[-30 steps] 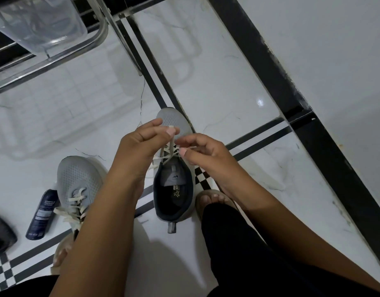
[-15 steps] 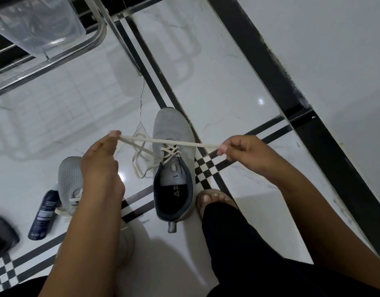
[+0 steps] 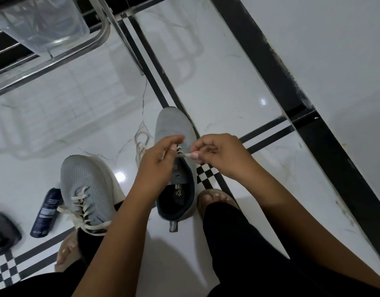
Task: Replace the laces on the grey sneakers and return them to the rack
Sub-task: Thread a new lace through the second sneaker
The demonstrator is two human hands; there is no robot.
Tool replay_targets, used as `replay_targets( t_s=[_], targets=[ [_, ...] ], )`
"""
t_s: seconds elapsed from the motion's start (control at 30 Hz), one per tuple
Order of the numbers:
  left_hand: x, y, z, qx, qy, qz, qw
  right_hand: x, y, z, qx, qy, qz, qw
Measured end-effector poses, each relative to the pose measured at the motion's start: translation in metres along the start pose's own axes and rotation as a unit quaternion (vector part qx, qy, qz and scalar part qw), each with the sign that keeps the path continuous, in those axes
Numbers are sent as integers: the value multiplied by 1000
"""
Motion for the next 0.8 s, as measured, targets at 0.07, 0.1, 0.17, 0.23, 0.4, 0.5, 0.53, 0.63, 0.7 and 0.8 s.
replay_targets(
  t_s=[0.07, 0.1, 0.17, 0.23, 0.4, 0.5, 0.53, 0.63, 0.7, 0.8],
  targets=[
    [2, -5, -7, -51, -18, -16, 998, -4, 2, -2, 3, -3, -37, 999],
    [2, -6, -9, -57, -22, -25, 998, -4, 5, -2, 8, -9, -47, 999],
    [1, -5, -13, -58, -24, -51, 997, -5, 9, -1, 22, -19, -45, 999],
    [2, -4, -16, -64, -21, -63, 996, -3, 12, -2, 46, -15, -20, 999],
    [-5, 1, -19, -46, 12, -93, 995, 6, 12, -6, 57, -21, -23, 998],
    [-9, -3, -16, -75, 20, -86, 993, 7, 5, -7, 46, -24, -35, 998],
    [-10, -4, -15, -76, 21, -82, 993, 8, 3, -8, 48, -22, -39, 998],
    [-22, 0, -14, -23, 44, -107, 993, 16, -1, -11, 81, -32, -58, 995],
    [-33, 5, -12, 24, 70, -161, 984, 23, -9, -12, 62, -54, 0, 997],
    [-42, 2, -7, 33, 81, -221, 971, 35, -33, -9, -16, -77, 83, 993]
  ],
)
Point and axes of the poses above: each hand's wrist, its own z-axis away from the middle knuckle, its own y-axis out of the back of the hand, x = y × z, the point moved 5 cm from there along -z, towards the middle knuckle, and after that the axes turned 10 degrees about -z, right-handed, at the moved point
